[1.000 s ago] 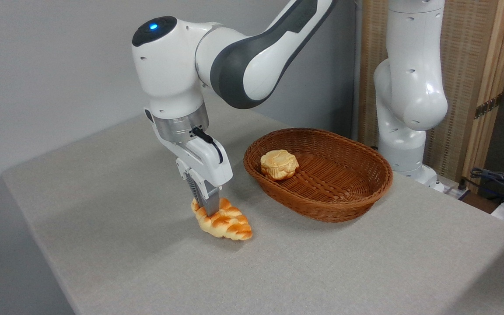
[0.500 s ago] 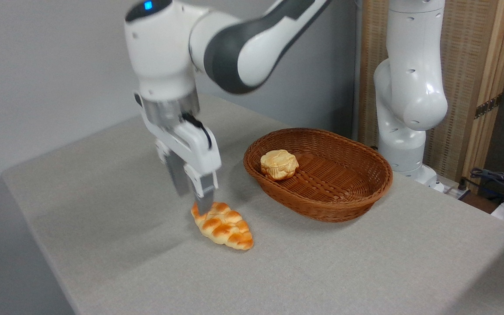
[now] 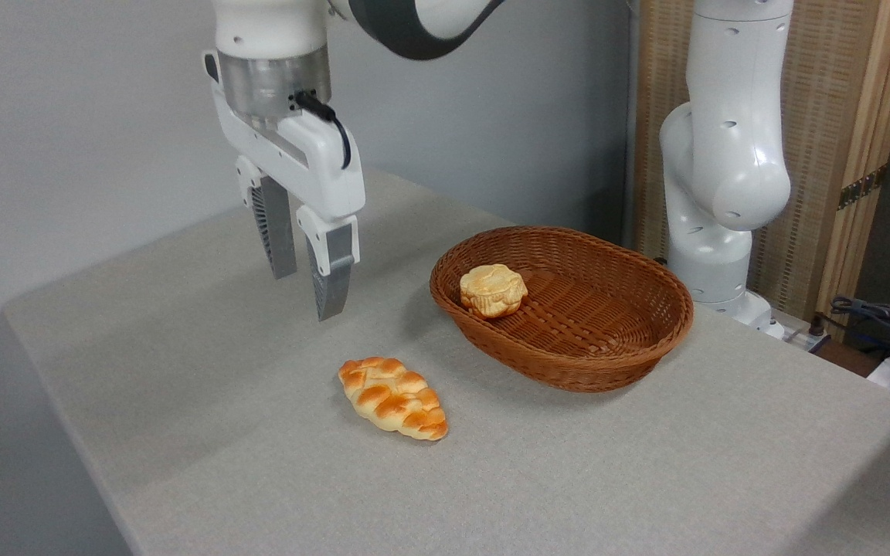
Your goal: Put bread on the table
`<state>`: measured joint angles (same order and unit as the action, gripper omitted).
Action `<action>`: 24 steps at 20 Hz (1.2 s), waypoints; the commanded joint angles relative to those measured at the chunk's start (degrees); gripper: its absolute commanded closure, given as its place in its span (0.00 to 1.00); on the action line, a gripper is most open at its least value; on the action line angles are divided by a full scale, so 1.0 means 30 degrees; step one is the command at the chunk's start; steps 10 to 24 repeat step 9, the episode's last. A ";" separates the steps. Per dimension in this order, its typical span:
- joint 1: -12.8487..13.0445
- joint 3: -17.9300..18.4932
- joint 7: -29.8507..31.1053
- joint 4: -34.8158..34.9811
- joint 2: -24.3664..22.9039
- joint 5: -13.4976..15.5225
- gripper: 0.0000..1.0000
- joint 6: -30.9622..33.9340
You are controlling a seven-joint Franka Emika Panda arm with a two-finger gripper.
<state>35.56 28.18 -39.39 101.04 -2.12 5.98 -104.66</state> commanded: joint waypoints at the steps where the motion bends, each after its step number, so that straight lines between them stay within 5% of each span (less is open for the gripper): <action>1: -0.0019 0.0156 0.0592 -0.0400 0.0208 -0.0789 0.00 0.0432; 5: -0.0019 0.0127 0.1119 -0.0371 0.0326 -0.2314 0.00 0.0755; 24: -0.0048 0.0156 0.1090 -0.0400 0.0267 -0.2023 0.00 0.0726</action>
